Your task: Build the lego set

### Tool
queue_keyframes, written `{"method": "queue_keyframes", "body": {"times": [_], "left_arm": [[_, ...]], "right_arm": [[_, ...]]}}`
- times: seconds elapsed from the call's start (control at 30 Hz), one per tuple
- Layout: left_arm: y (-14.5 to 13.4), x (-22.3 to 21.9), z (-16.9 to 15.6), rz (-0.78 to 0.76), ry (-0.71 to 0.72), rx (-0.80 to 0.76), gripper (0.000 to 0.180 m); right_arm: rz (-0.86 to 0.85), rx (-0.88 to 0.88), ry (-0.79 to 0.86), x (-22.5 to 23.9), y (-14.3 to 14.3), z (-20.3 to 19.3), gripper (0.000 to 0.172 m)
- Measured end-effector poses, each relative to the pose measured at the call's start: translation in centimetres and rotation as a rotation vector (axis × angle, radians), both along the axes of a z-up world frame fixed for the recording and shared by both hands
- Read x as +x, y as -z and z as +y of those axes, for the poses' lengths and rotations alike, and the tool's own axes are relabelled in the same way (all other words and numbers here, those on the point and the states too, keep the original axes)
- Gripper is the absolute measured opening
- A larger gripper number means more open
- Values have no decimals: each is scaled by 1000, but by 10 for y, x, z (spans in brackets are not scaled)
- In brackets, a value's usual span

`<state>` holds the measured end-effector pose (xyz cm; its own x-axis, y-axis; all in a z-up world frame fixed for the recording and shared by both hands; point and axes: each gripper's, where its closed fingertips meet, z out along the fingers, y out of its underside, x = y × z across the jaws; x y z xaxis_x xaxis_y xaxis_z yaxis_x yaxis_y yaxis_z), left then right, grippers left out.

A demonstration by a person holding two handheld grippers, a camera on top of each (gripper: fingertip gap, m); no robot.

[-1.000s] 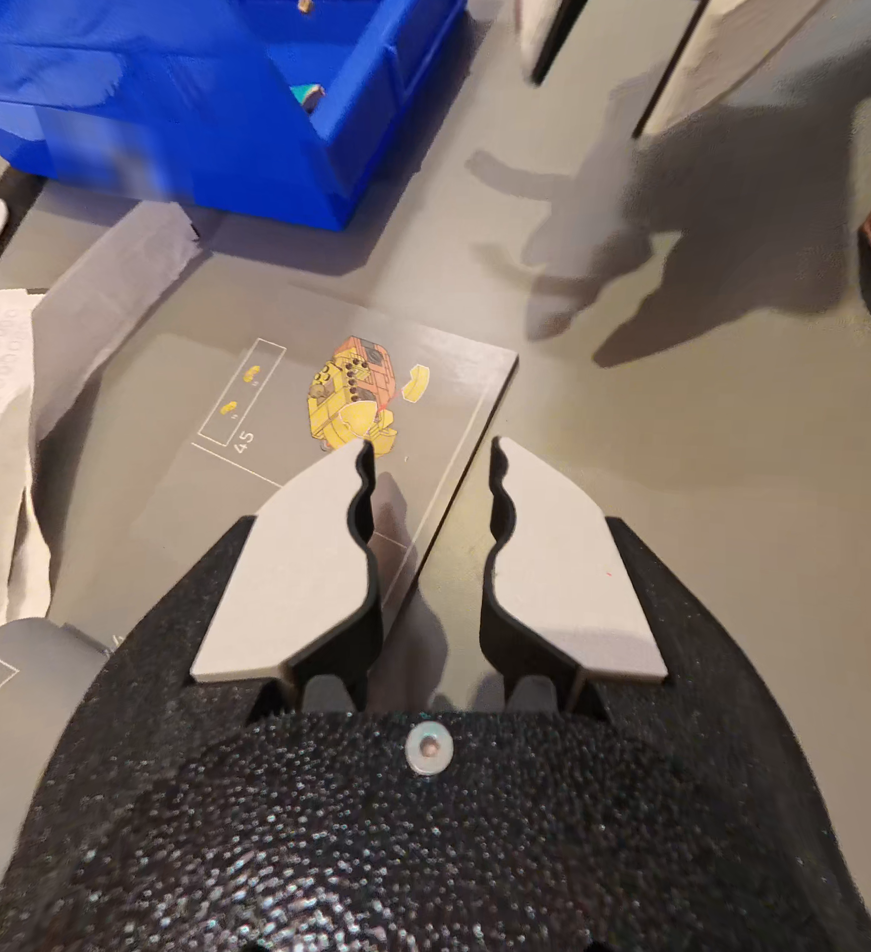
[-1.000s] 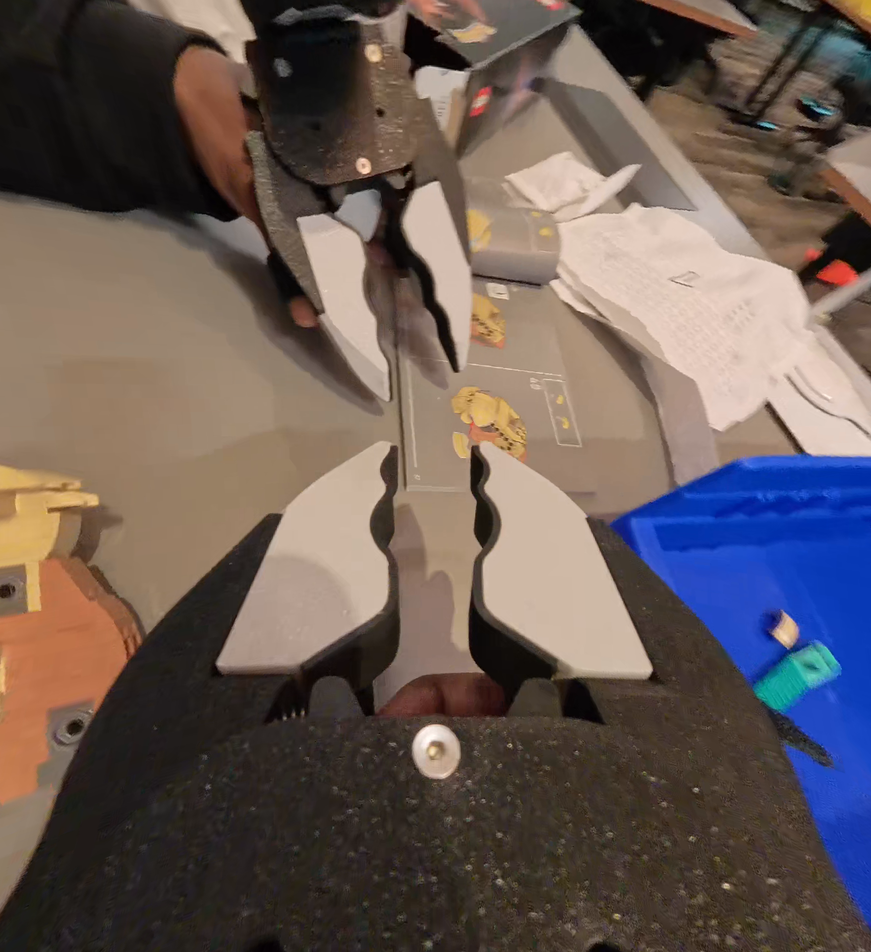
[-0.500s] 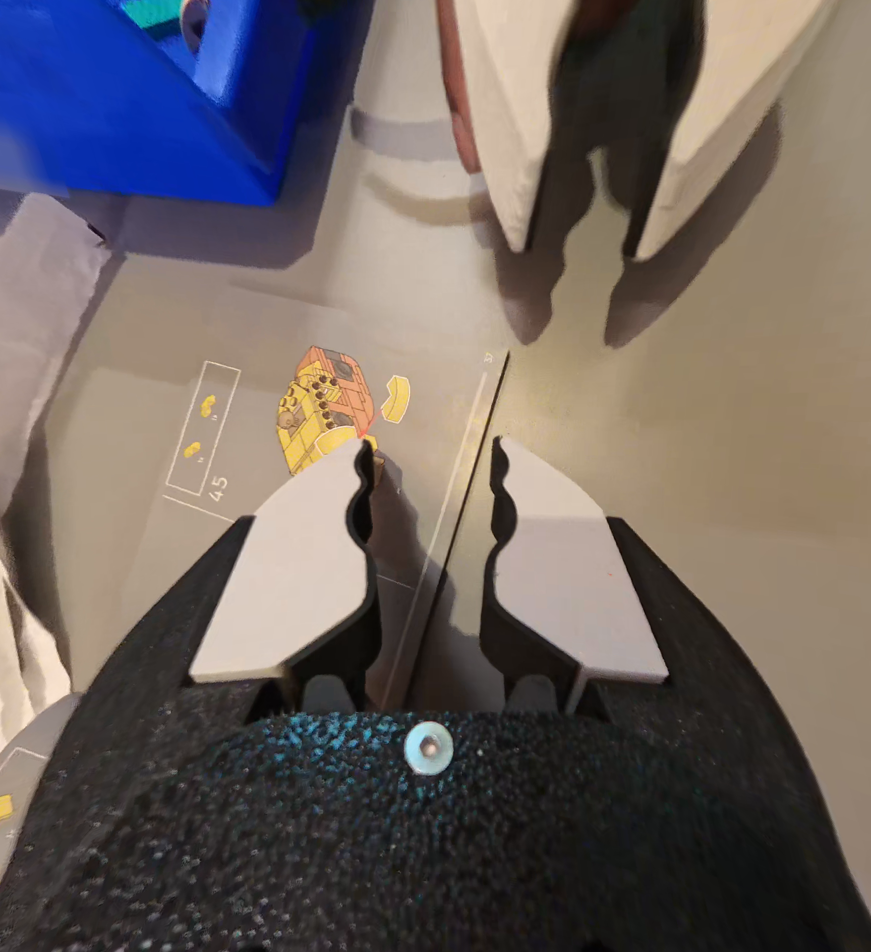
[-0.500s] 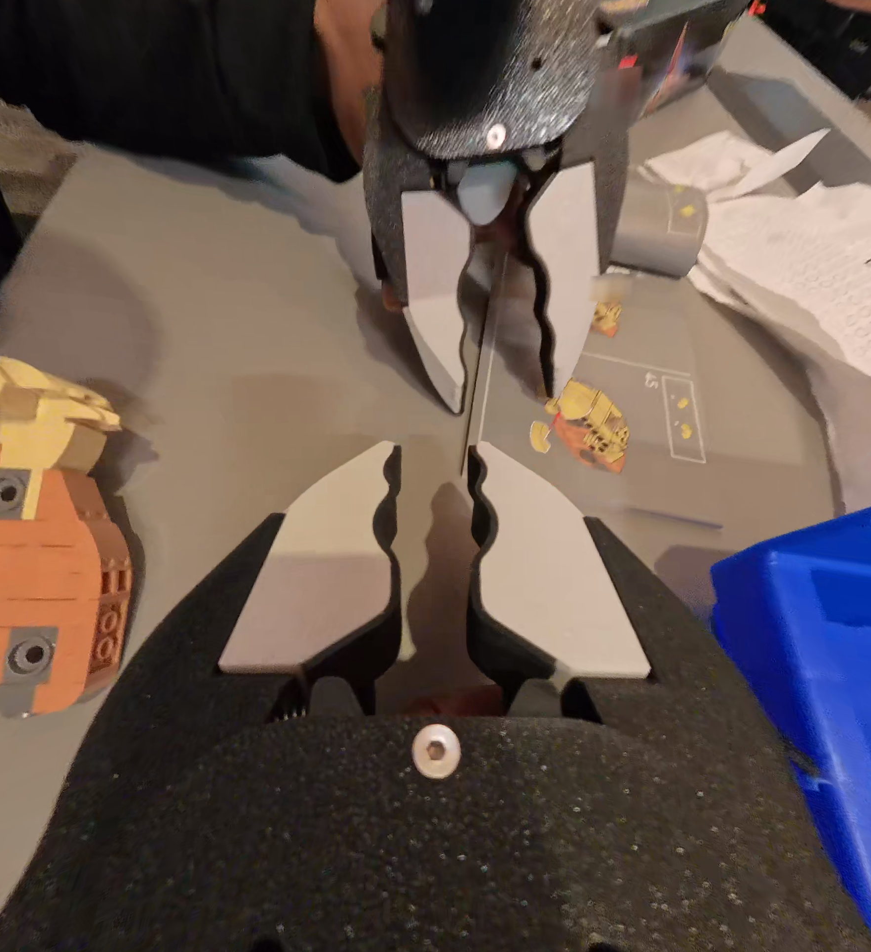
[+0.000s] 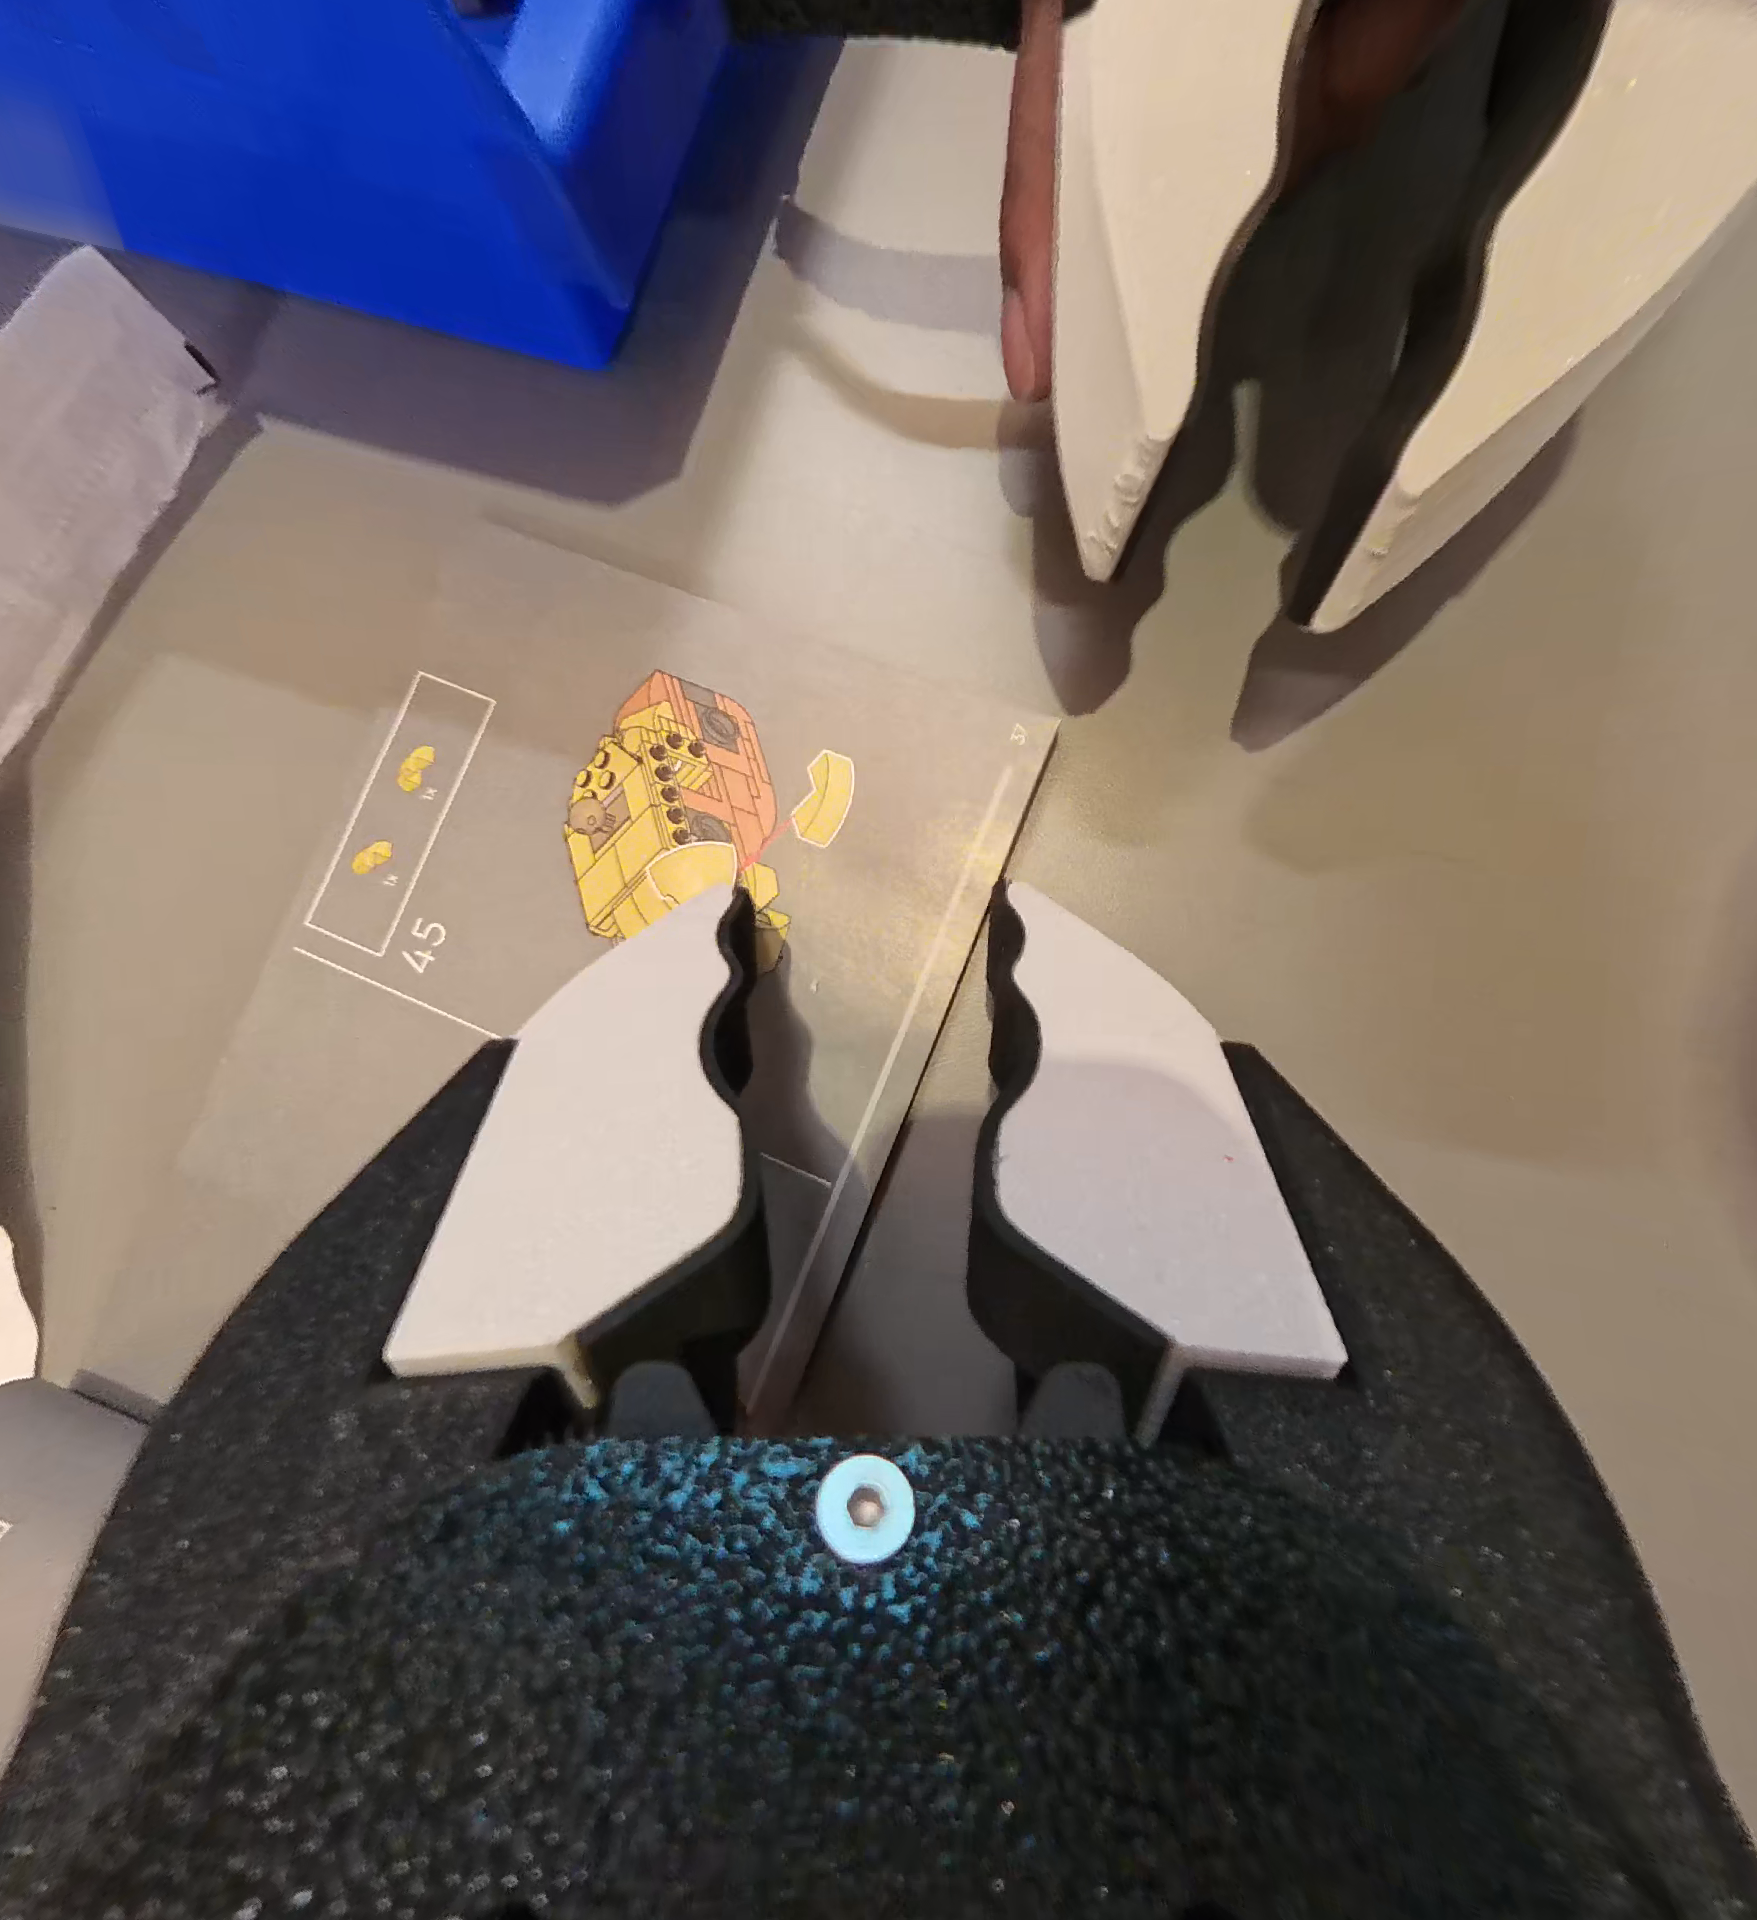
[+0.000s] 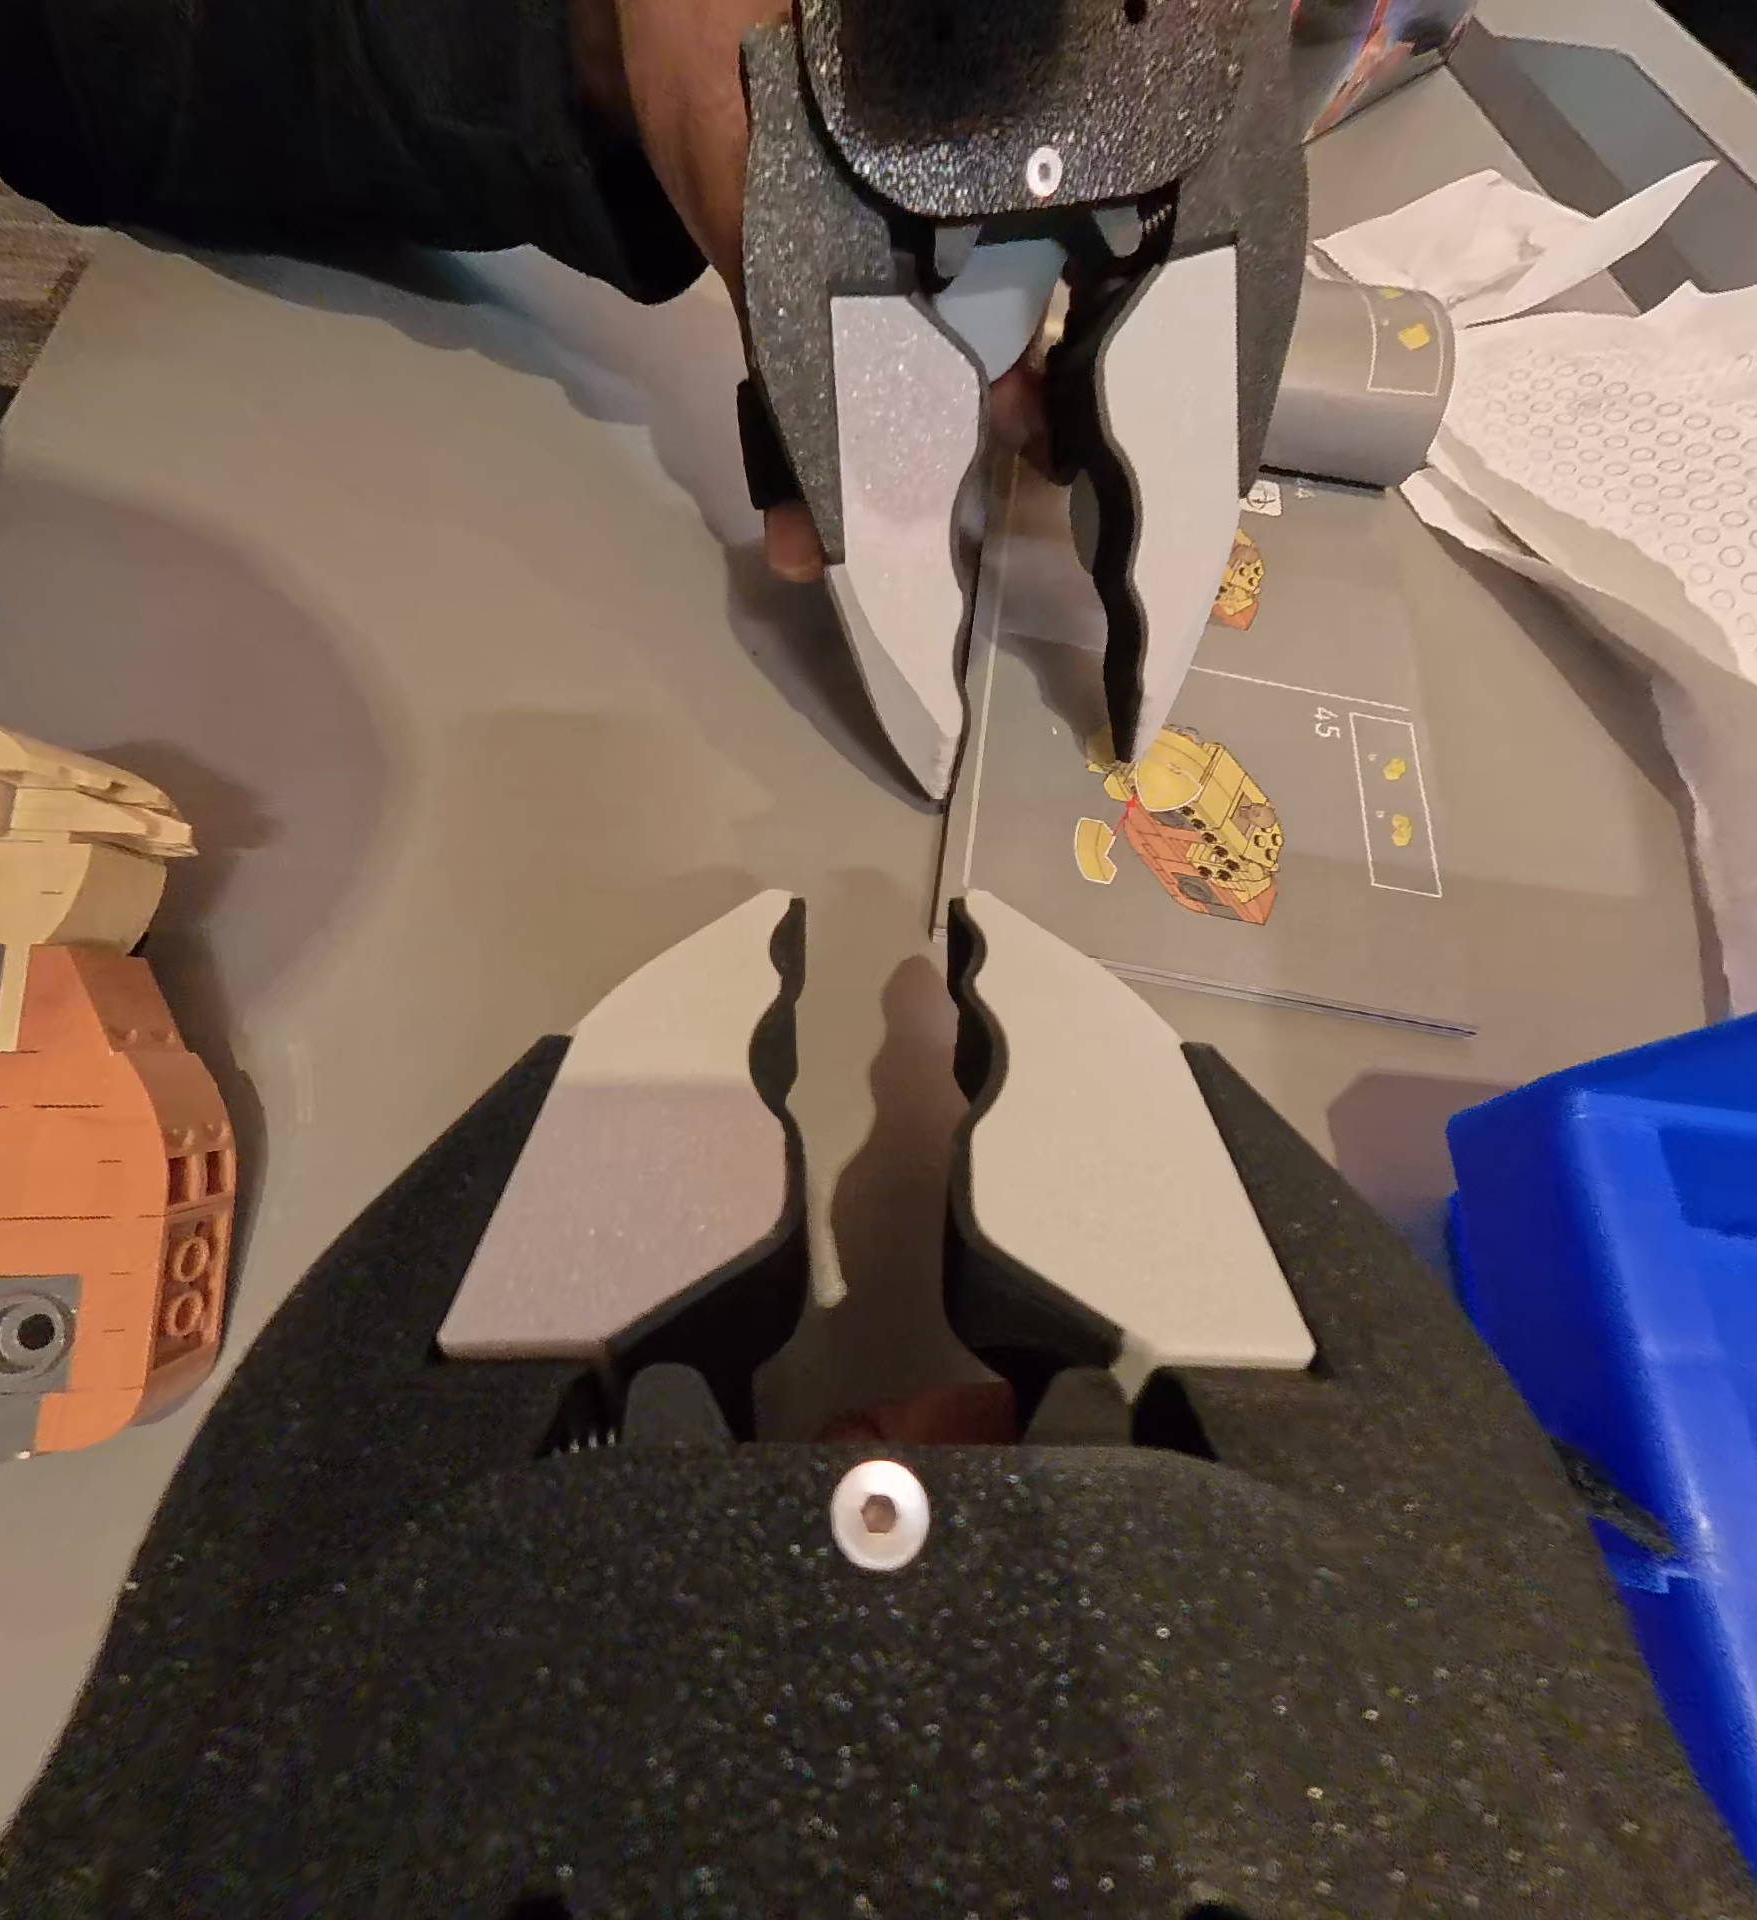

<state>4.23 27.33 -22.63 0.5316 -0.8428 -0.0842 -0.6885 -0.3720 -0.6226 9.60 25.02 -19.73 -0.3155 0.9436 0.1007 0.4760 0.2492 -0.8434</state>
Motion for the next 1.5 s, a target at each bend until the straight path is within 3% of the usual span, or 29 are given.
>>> {"method": "queue_keyframes", "body": {"times": [0.03,1.5], "left_arm": [[0,0,0,-1,-1,-2,42],[-3,-3,0,-75,-49,-44,42]], "right_arm": [[-3,5,-2,0,1,0,26],[-34,30,-1,0,7,-2,27]]}}
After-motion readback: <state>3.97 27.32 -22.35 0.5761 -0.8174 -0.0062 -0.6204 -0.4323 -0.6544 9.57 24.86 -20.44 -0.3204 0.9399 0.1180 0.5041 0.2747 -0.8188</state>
